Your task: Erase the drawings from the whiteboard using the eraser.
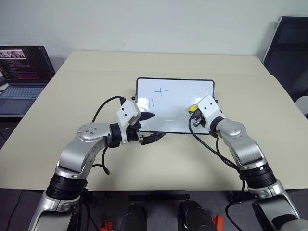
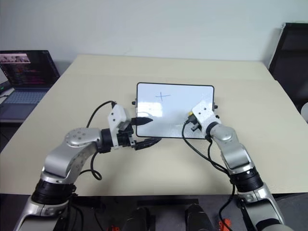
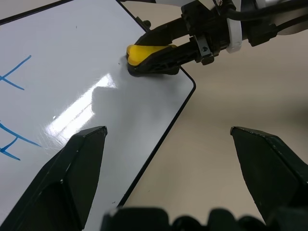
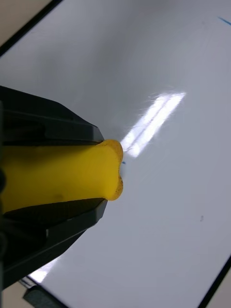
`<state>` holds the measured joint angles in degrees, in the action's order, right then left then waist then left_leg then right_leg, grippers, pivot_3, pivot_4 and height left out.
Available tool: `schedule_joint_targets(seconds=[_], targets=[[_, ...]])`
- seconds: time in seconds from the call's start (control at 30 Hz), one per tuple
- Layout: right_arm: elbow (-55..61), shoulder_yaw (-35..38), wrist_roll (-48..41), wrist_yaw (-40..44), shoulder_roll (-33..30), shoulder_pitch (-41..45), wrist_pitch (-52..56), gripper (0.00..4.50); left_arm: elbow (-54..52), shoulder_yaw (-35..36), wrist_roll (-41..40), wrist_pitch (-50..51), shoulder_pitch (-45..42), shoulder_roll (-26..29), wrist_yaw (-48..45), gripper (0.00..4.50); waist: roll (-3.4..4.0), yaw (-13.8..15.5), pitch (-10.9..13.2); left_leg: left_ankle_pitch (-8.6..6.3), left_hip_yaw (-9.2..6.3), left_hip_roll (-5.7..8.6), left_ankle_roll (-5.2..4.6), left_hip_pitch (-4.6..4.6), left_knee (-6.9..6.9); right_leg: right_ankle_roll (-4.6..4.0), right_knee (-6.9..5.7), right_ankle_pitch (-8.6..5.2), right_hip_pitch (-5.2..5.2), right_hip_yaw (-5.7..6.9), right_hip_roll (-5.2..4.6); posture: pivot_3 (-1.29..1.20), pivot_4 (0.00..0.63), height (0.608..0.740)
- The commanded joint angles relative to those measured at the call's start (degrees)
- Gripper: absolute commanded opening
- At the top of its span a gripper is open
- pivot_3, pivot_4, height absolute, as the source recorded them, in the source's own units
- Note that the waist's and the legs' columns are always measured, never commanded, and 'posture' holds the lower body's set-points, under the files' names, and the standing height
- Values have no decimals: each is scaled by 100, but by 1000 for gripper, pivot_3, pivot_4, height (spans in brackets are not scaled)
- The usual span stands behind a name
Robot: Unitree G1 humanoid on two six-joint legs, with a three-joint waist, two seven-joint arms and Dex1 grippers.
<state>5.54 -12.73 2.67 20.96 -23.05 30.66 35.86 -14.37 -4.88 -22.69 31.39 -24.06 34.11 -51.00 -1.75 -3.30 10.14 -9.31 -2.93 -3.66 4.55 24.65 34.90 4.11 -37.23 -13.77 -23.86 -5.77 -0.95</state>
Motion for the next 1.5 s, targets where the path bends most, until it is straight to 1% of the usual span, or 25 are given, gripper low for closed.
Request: schedule_joint_targets(seconds=[0.03,0.13,0.23,0.4,0.5,0.77,1.0,1.13,1.5], targets=[[-66,73,244,-207,20,119,-56,1140,-34,45,-14,-172,-5,-1,-62,4500,0,-1,0,2,0,0,-3,0,0,-2,0,1,0,0,0,0,150,740],[-191,77,373,-314,94,246,-213,1136,-1,23,1,-216,-1,-13,-75,4500,0,-3,0,5,0,0,-8,0,0,-4,0,3,-1,0,0,0,150,740],[-169,-94,433,-99,47,137,-90,1123,16,18,12,-239,-3,-20,-92,4500,0,-3,0,7,1,0,-9,0,0,-4,1,4,-1,-1,0,0,150,740],[279,-321,377,437,-249,-322,360,1123,41,30,26,-264,-5,-17,-108,4500,-4,0,-3,6,0,-1,-9,0,-6,-2,2,3,1,3,0,0,150,740],[412,-417,438,578,-347,-341,386,1123,49,26,27,-275,-13,-21,-107,4500,-4,-4,-3,6,0,0,-9,0,-6,-2,2,3,1,1,0,0,150,740],[-214,-184,765,-113,46,453,-395,1123,27,18,5,-267,-13,-34,-102,4500,-4,-20,-2,8,1,1,-10,-1,-2,-6,5,6,-10,-3,0,0,150,740],[-705,-232,794,-92,228,834,-747,1123,-39,33,-19,-232,40,-40,-69,4500,-4,-8,-2,10,2,1,-14,15,-21,0,5,5,-20,-1,0,0,150,740],[-556,-350,684,334,157,537,-238,1123,-66,80,-30,-218,91,-26,-28,4500,-4,-5,-2,9,1,0,-15,13,-47,8,8,1,-22,2,1,0,150,740],[185,-122,733,541,-128,-75,299,1122,-69,64,-46,-218,89,-30,9,4500,-5,-7,-2,10,0,1,-14,10,-6,-4,7,5,-14,-1,-1,0,150,740]])
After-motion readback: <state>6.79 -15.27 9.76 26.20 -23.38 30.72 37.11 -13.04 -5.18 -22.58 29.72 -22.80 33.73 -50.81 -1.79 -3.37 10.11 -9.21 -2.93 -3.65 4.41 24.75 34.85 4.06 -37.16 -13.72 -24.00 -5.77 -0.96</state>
